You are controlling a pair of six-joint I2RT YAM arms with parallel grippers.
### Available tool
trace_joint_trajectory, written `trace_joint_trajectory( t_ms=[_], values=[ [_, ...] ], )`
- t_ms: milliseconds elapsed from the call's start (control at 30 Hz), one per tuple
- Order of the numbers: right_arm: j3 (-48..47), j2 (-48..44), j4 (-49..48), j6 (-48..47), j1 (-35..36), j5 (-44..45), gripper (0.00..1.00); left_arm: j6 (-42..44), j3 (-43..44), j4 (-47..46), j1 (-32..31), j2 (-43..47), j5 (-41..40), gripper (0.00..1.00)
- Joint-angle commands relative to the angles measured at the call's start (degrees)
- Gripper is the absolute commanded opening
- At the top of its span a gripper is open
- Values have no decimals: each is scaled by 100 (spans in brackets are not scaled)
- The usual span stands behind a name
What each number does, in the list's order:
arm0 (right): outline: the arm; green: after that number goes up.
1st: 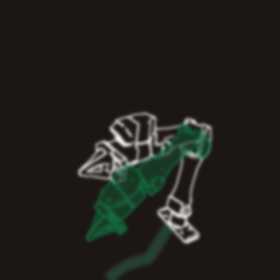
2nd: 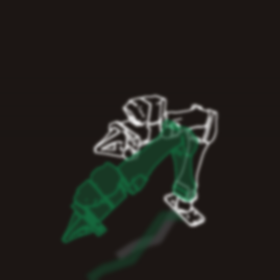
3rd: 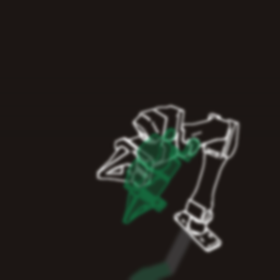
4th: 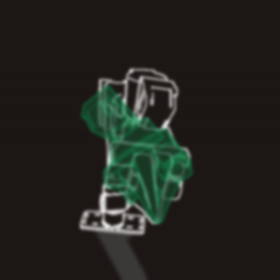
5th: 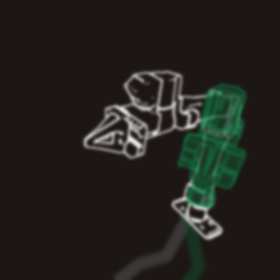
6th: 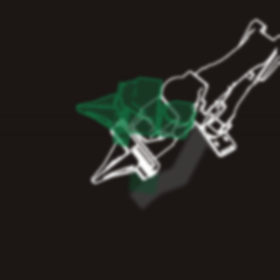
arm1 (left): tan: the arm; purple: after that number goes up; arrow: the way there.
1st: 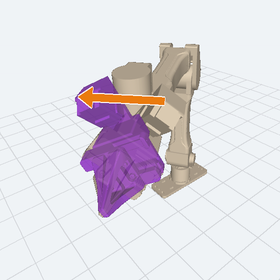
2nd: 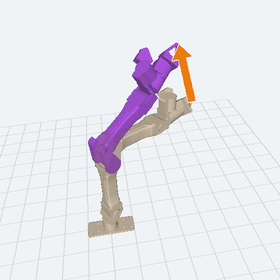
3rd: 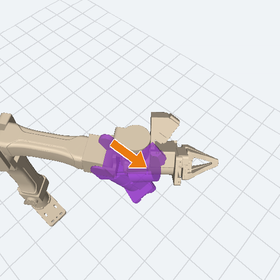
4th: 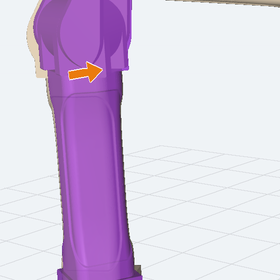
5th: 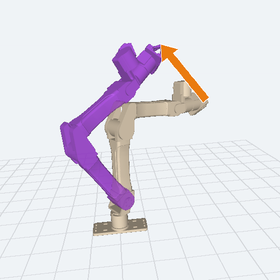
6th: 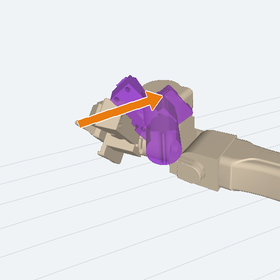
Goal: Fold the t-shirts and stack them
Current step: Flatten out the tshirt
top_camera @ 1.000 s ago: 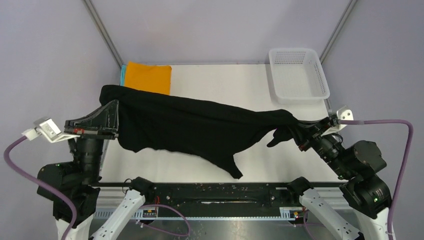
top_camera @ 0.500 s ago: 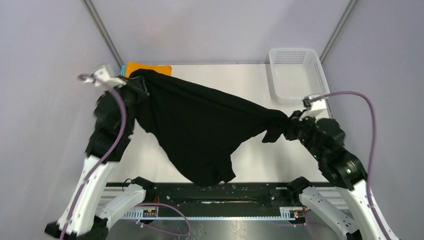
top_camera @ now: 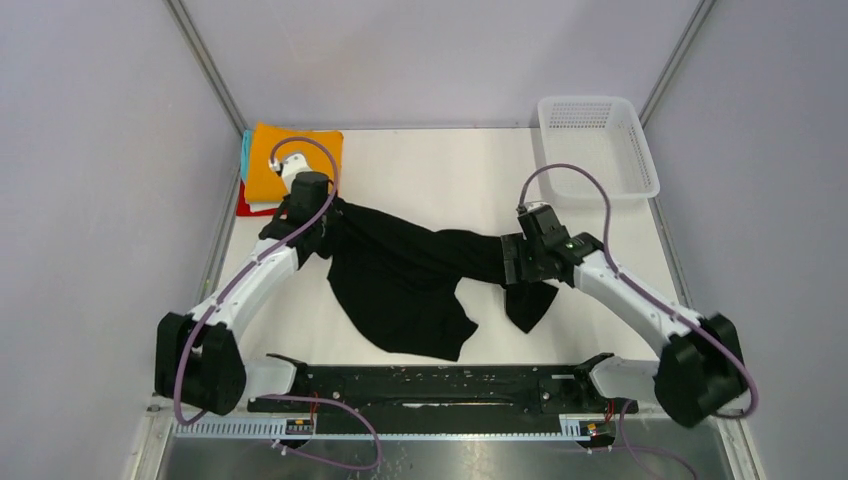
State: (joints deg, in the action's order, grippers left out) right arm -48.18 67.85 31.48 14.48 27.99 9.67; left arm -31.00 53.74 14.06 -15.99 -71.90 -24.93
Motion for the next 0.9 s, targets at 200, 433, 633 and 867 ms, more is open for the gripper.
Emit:
trace_joint_trajectory(
  t_ms=[200,433,633,867],
  values=[
    [-134,-61,-800,-842,-48,-377,99,-291,-516,-740,40,-302,363,0],
    [-377,395,-1318,-623,-183,-937,94,-276,-580,-837,48,-295,444,0],
    [-495,998,-472,402,-933,-994,83,-268,-601,-776,96,-233,373,0],
    [392,652,-2,935,-1709,-480,77,-287,-640,-776,105,-69,441,0]
  ],
)
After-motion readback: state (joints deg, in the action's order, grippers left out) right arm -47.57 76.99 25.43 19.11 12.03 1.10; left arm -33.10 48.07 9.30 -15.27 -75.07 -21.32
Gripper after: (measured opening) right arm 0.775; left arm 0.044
